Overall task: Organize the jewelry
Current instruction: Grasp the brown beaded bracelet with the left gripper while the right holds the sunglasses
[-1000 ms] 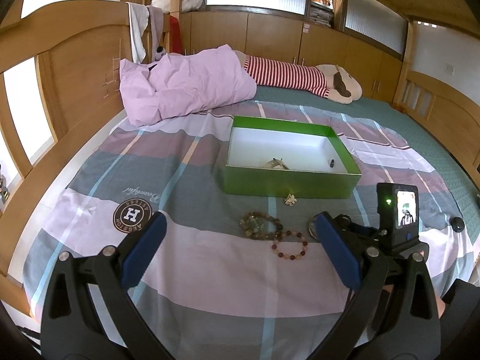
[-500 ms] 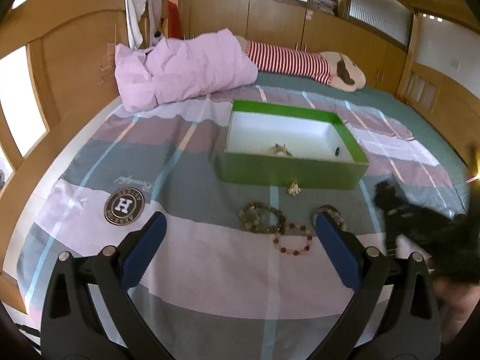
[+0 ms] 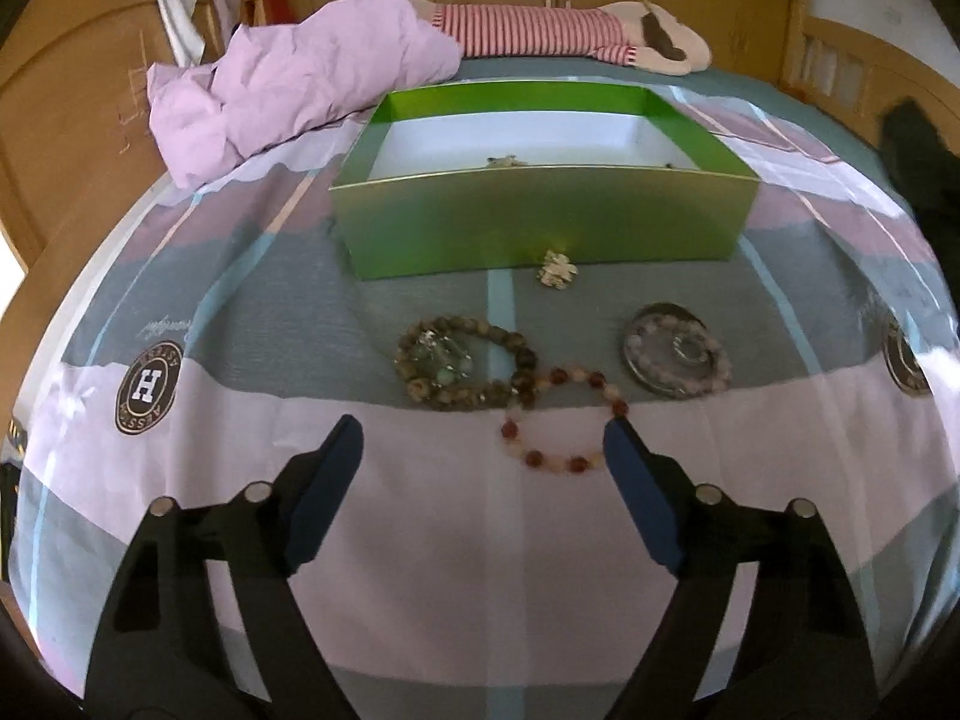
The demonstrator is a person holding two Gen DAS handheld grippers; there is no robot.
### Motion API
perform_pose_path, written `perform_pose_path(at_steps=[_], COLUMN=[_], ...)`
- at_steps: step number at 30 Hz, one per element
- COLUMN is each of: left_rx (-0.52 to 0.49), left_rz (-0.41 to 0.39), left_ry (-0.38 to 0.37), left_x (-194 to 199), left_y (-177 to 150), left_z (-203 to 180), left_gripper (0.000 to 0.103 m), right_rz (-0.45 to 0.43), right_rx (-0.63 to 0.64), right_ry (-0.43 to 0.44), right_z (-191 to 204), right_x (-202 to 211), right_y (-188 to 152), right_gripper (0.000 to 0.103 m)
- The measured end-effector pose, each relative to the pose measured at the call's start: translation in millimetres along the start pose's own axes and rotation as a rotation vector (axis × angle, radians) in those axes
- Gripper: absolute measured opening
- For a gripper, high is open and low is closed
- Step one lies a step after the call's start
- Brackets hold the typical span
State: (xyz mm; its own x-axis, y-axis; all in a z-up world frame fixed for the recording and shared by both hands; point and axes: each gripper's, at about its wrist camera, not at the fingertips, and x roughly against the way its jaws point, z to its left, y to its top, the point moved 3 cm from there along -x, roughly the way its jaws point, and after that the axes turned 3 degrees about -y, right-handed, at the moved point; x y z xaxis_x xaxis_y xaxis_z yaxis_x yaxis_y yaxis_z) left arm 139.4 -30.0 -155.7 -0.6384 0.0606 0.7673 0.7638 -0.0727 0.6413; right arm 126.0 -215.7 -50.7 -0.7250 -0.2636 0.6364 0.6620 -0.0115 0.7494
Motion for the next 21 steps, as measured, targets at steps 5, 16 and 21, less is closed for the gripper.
perform_pose_path(at_steps=[5, 16, 21], left_rx=[0.076, 0.072, 0.056], left_rz=[0.002, -0.003, 0.049], left_ry=[-0.007, 0.043, 0.049], left_x=[-8.5, -31.5, -59.6], left_y=[9.3, 24.7, 25.6], left_z=[15.0, 23.7, 27.5], left_gripper=[0.067, 0.058, 0.041], right_rz=[0.003, 0.003, 0.012], right_rx=[-0.004, 0.001, -0.005], right_ry=[0.005, 0.009, 0.005], right_z=[-4.2, -4.4, -6.5], right_x=[0.9, 2.4, 0.2], right_y=[-0.3, 0.0, 0.2], right_gripper=[0.032, 0.032, 0.032])
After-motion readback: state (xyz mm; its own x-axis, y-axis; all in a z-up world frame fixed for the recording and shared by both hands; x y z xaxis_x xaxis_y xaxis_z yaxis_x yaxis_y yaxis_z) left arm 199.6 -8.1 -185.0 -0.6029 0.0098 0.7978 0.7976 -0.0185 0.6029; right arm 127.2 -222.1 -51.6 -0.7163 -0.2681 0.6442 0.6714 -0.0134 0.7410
